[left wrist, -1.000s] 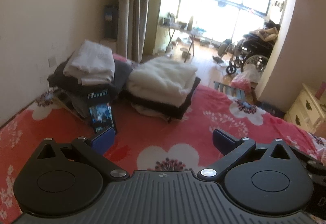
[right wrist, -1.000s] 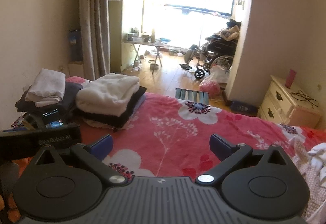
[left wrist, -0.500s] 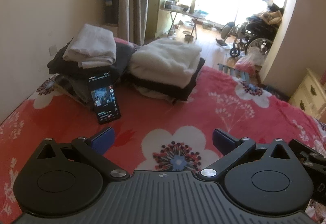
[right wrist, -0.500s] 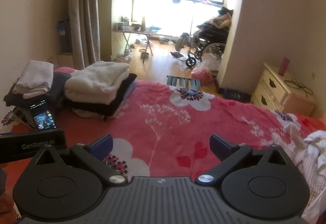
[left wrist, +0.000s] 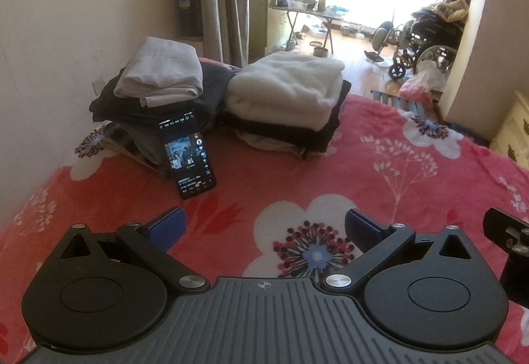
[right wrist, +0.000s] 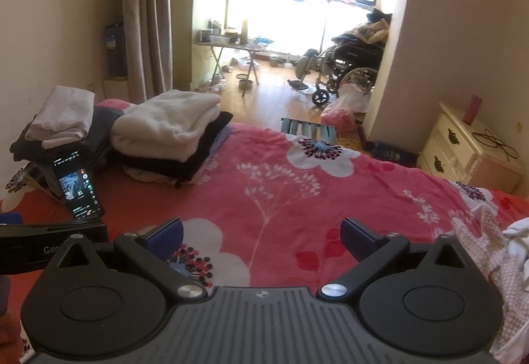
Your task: Fold clothes
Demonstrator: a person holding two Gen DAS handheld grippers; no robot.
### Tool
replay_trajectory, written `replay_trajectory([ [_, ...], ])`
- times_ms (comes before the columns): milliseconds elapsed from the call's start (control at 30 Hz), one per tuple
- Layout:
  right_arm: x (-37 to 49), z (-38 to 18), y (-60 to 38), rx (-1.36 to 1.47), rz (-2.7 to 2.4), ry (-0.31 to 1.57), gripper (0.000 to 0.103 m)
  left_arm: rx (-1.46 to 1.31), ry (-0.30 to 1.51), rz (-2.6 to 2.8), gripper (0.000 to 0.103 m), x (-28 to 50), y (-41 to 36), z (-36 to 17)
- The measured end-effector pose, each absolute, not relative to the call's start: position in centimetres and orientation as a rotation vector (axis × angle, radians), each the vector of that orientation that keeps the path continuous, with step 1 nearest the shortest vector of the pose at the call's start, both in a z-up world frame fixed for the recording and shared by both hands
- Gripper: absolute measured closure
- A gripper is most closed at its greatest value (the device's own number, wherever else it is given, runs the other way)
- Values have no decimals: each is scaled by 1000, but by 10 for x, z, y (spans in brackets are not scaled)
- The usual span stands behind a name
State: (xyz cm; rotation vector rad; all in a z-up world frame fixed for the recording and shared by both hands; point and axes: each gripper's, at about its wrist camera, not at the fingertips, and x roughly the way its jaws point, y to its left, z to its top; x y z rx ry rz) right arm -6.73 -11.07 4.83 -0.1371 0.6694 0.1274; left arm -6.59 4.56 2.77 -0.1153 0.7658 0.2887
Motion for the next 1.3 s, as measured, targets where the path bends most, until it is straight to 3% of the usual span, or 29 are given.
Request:
replay_trajectory([
  [1300,-62,41,-96,-159,161,713,0,-87,752,283,0,-63,49,33],
])
